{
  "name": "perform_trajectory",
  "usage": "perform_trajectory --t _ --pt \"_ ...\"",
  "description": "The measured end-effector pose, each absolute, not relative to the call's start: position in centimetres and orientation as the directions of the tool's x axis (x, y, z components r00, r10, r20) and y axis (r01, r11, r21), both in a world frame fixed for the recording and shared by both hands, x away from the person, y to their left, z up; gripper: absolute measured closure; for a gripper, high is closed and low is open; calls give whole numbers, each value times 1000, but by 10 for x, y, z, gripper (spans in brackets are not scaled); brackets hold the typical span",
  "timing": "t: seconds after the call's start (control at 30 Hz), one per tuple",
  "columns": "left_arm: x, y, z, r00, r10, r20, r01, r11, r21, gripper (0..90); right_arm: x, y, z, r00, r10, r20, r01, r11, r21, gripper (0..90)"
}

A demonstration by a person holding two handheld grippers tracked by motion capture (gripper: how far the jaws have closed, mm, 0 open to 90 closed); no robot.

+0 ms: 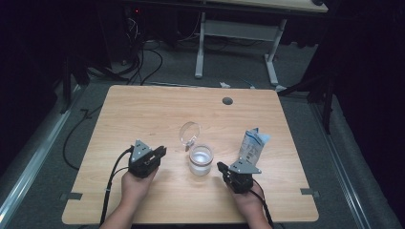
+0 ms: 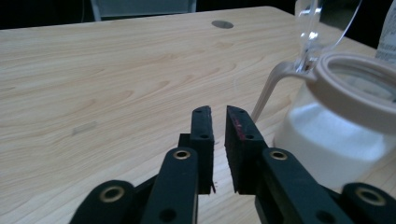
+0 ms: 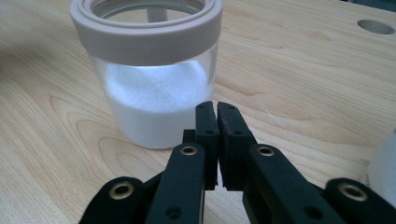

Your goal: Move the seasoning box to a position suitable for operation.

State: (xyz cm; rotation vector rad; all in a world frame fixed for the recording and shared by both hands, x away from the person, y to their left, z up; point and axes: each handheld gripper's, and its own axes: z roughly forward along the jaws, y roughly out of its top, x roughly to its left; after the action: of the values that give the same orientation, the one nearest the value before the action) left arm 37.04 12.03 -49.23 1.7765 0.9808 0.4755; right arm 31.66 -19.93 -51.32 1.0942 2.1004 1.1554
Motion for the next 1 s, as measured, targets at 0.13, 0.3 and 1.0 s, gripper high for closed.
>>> perform_trajectory --t 0.13,0.3,1.0 --pt "378 112 -486 593 791 -151 404 -130 905 891 317 -197 -512 -557 829 -51 404 324 856 899" --pt "385 102 -477 607 781 -148 396 -136 908 899 319 -195 -512 -571 820 -50 405 334 851 900" --pt "392 79 -459 631 763 -138 365 -135 921 900 319 -188 -509 -583 810 -61 380 338 861 896"
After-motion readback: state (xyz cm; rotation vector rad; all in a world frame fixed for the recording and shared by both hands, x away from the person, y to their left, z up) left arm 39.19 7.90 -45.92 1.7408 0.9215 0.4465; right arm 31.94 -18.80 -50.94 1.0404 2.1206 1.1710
